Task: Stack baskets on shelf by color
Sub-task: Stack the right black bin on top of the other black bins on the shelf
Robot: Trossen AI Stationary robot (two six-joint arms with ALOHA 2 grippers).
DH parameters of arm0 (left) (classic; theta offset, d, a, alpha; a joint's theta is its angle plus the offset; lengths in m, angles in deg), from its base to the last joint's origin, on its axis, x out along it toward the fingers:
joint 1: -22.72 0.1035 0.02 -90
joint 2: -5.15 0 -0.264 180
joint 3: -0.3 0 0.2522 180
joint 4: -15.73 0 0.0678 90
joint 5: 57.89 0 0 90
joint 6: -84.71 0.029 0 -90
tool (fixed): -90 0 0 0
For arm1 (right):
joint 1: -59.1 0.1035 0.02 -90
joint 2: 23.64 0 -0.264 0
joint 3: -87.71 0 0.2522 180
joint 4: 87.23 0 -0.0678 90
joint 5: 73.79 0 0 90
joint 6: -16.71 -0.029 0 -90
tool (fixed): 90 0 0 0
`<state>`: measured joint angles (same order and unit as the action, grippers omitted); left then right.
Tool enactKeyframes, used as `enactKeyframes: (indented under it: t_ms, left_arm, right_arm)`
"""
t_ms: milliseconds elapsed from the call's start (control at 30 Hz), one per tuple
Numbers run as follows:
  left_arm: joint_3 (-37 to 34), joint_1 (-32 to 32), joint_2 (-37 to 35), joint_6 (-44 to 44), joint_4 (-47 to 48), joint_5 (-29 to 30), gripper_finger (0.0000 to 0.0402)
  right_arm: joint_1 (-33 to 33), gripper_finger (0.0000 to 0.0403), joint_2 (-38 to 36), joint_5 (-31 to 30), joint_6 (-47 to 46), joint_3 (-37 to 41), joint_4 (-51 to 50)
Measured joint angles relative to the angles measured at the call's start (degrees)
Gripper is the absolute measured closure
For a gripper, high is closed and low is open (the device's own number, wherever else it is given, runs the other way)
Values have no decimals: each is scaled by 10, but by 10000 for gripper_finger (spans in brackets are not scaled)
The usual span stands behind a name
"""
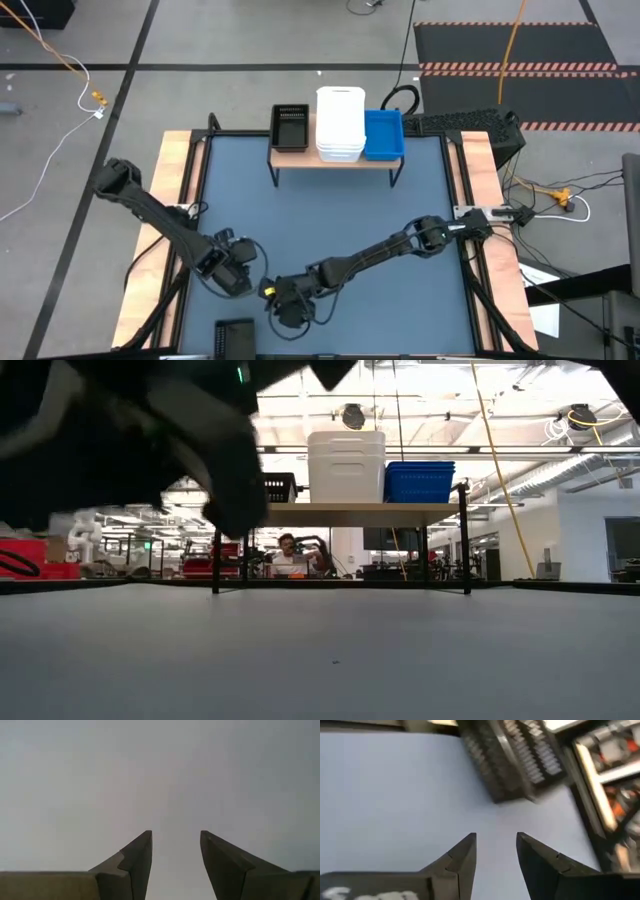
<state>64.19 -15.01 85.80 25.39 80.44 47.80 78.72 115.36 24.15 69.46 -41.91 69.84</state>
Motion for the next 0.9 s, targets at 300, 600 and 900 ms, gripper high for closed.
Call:
enactKeyframes:
  t_ms: [300,600,900]
  left_arm:
    - [0,-77,-52,-139,-4,-160,232]
    - [0,-170,-52,-264,-144,-203,232]
    - [0,-195,-49,-269,-213,-93,295]
  right_arm:
    - [-3,268,0,24,-10,61,145]
    - [0,268,2,23,-11,65,145]
    - [-4,268,2,-102,53,65,145]
